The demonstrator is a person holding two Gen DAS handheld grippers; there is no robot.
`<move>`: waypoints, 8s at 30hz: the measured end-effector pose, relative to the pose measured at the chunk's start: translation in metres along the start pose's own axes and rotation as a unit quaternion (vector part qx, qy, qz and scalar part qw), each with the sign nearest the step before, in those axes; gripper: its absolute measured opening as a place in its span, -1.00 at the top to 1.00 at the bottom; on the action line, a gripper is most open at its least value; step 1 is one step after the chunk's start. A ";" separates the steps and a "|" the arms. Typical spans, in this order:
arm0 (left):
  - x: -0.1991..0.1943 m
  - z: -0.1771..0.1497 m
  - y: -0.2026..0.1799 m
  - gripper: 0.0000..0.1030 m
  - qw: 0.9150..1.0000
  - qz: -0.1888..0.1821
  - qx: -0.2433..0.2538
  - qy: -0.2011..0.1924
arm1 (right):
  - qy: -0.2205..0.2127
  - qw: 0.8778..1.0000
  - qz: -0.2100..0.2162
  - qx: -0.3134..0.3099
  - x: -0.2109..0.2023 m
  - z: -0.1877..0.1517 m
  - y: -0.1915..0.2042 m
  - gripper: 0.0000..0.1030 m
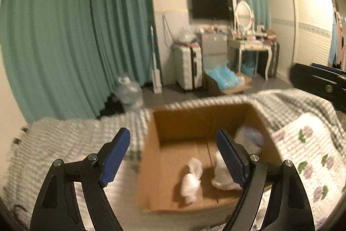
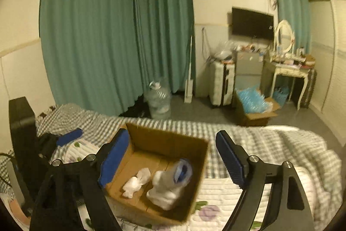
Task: Organize soft objects
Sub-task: 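Carry both white items into the cardboard box and open both tools, then grasp the cream lace cloth with the right tool while the left grasps the tied white bundle, then drop the lace cloth and white bundle into the box, opening both tools, then grasp the blue floral tissue pack with the right tool while the left grasps the white socks, then lower the tissue pack and socks into the box and open both tools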
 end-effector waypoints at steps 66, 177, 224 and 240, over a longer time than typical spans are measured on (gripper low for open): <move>-0.057 -0.273 0.035 -0.85 0.976 -0.045 -0.055 0.207 | 0.262 0.964 0.038 -0.006 -0.031 -0.298 0.110 0.62; -0.076 -0.143 0.091 -0.86 0.996 0.033 -0.076 0.018 | 0.157 0.981 -0.004 -0.110 -0.011 -0.200 0.120 -0.96; -0.018 -0.236 0.032 0.25 0.985 -0.051 -0.048 0.159 | 0.198 0.980 -0.023 -0.026 0.000 -0.232 0.076 -0.44; -0.107 -0.180 0.021 0.25 0.994 -0.057 -0.028 0.090 | 0.159 0.987 -0.014 -0.028 -0.086 -0.198 0.080 -0.44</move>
Point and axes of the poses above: each gripper's, at about its wrist camera, not at the fingertips, and x roughly the way its jaws point, y to its left, z to its top, the point moved 7 cm from there along x, roughly the way its jaws point, and after that the axes turned 2 degrees about -x, right-handed, at the moved point
